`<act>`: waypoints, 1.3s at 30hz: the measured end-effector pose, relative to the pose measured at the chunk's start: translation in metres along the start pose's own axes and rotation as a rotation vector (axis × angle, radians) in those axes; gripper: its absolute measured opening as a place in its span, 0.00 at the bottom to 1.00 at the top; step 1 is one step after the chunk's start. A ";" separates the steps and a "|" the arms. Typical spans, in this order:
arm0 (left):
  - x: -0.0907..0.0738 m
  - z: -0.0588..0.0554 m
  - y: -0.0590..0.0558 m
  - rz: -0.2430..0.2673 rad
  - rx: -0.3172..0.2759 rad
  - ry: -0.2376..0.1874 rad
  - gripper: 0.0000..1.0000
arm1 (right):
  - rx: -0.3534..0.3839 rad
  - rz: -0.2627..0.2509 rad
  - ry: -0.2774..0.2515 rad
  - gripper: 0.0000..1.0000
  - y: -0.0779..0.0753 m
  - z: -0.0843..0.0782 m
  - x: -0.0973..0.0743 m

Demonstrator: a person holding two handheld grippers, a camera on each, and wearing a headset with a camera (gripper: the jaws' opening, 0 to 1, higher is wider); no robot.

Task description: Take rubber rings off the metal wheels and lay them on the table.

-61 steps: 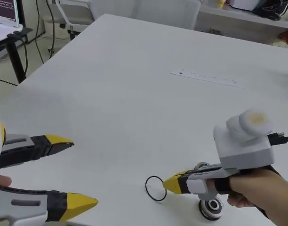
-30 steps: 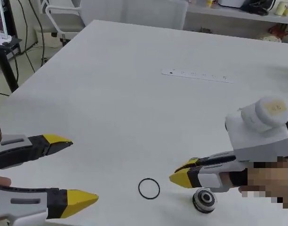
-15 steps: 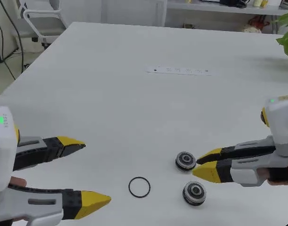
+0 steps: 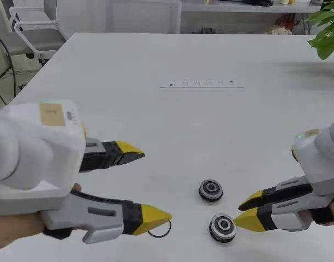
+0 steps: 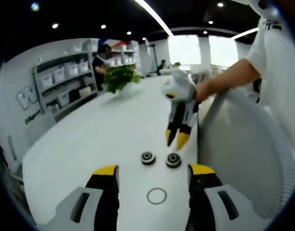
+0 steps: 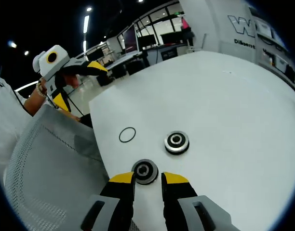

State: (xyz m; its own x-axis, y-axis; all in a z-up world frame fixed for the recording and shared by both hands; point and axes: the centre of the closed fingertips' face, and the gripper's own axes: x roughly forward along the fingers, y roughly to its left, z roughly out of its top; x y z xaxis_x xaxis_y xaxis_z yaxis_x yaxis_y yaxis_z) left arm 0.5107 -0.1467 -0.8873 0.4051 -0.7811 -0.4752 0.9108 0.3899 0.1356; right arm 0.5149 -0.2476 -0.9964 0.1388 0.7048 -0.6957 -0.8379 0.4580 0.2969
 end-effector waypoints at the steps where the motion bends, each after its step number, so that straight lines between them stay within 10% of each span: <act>1: 0.008 0.009 -0.003 -0.031 0.012 -0.030 0.56 | 0.000 0.000 0.006 0.20 0.000 -0.002 0.000; 12: 0.078 0.048 -0.020 -0.172 0.065 -0.075 0.55 | 0.003 0.012 0.052 0.20 -0.003 -0.014 0.004; 20: 0.112 0.017 -0.027 -0.185 -0.024 -0.077 0.52 | -0.004 0.023 0.053 0.21 -0.001 -0.017 0.006; 26: 0.116 -0.031 -0.035 -0.197 0.076 0.014 0.41 | -0.045 0.045 0.039 0.25 0.002 -0.019 0.013; 39: 0.135 -0.050 -0.048 -0.207 0.009 0.023 0.26 | -0.161 0.039 0.019 0.25 0.004 -0.020 0.022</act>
State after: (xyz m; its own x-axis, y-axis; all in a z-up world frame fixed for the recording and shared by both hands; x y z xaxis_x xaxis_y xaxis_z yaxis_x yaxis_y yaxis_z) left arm 0.5179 -0.2463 -1.0017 0.2076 -0.8324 -0.5138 0.9751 0.2179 0.0410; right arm 0.5040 -0.2410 -1.0231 0.0958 0.7093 -0.6984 -0.9165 0.3366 0.2160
